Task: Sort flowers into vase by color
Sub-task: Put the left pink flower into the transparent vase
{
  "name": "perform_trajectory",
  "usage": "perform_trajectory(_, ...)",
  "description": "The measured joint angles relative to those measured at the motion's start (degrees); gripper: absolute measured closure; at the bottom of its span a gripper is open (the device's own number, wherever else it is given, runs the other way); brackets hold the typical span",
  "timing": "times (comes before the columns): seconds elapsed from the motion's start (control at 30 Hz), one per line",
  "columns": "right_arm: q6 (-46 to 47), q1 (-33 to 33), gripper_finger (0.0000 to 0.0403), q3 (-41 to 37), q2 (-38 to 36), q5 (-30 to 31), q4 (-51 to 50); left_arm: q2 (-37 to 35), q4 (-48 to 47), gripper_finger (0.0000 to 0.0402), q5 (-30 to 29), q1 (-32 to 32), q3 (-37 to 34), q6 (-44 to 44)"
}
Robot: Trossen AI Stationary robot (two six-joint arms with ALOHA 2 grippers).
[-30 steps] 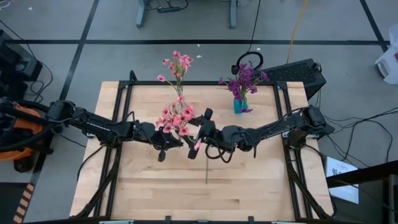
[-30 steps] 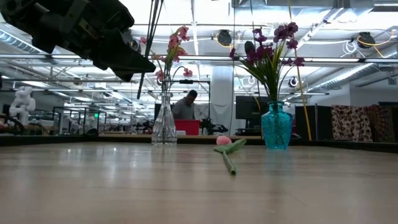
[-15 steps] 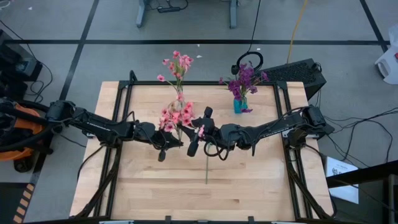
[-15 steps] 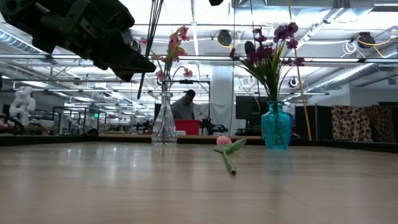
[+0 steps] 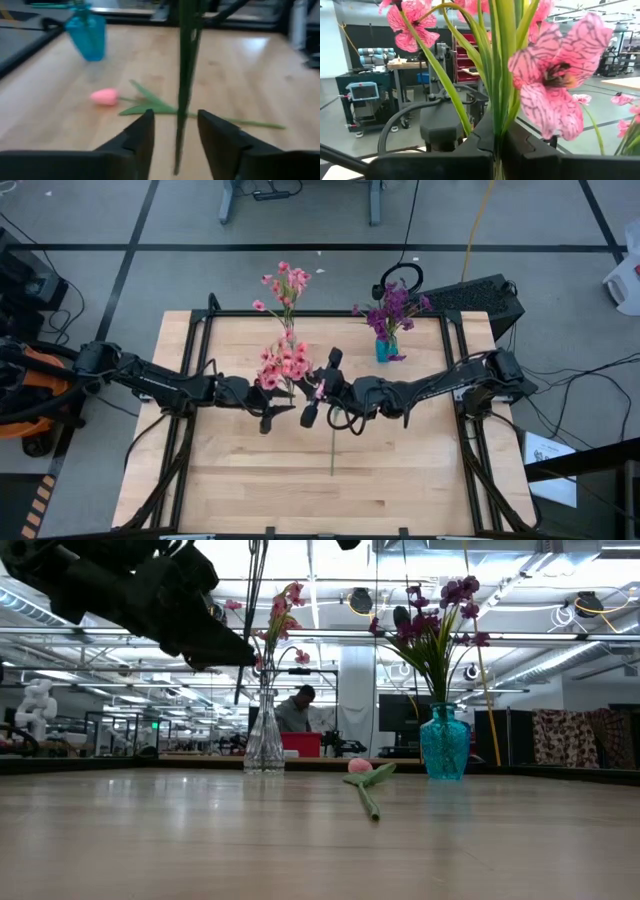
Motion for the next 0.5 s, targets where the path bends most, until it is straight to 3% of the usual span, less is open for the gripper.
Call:
perform_trajectory(0.17, -3.6, -0.6, 0.0401, 0.0, -1.3, 1.3, 0.0, 0.0, -2.9, 0.0203, -7.8, 0.2, 0.0, 2.5)
perform_trajectory(0.4, -9.3, -1.5, 0.0402, 0.0, -4.4, 2.8, 0.2, 0.0, -3.3, 0.0199, -21.8, 3.6, 0.0, 2.3)
perform_trajectory(0.5, -9.6, -2.8, 0.0402, 0.0, -4.6, 2.7, -0.8, 0.0, -3.3, 0.0199, -23.8, 6.7, 0.0, 1.1)
